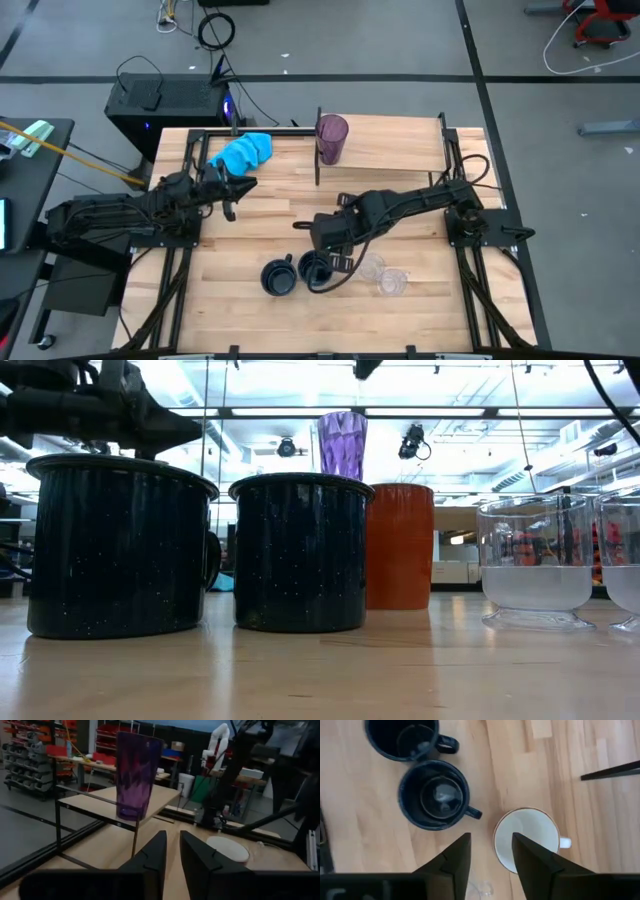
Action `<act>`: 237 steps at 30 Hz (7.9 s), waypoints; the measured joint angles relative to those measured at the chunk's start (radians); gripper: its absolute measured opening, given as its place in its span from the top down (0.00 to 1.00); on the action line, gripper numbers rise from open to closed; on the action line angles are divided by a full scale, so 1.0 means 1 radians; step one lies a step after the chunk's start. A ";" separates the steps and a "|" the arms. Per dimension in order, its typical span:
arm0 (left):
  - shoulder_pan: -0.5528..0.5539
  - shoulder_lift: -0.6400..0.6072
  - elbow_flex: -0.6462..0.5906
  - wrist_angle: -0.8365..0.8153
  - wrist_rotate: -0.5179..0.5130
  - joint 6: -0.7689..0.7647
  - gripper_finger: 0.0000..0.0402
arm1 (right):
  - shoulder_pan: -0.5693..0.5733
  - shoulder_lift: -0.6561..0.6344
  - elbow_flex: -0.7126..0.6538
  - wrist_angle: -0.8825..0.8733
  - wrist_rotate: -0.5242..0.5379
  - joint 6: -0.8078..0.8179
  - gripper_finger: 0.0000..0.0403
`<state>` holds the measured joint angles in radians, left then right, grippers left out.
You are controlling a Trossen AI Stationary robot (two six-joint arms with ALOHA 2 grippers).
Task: Stack small to large cups/mugs on shelf
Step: Put the orange mug on the shelf
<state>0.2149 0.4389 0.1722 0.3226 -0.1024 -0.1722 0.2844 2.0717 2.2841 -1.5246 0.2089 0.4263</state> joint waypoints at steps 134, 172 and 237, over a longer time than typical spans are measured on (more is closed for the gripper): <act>-0.001 0.000 0.001 -0.042 0.002 -0.077 0.92 | -0.155 -0.232 -0.429 0.065 -0.125 -0.107 0.92; 0.000 0.000 0.001 -0.050 0.001 -0.052 0.91 | -0.629 -0.314 -0.310 0.100 -0.135 -0.317 0.92; 0.000 0.000 0.001 -0.052 0.001 -0.052 0.93 | -0.668 -0.534 -0.373 0.088 0.194 -0.001 0.57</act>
<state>0.2146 0.4385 0.1730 0.2710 -0.1009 -0.2245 -0.3837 1.5380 1.9110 -1.4369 0.4028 0.4257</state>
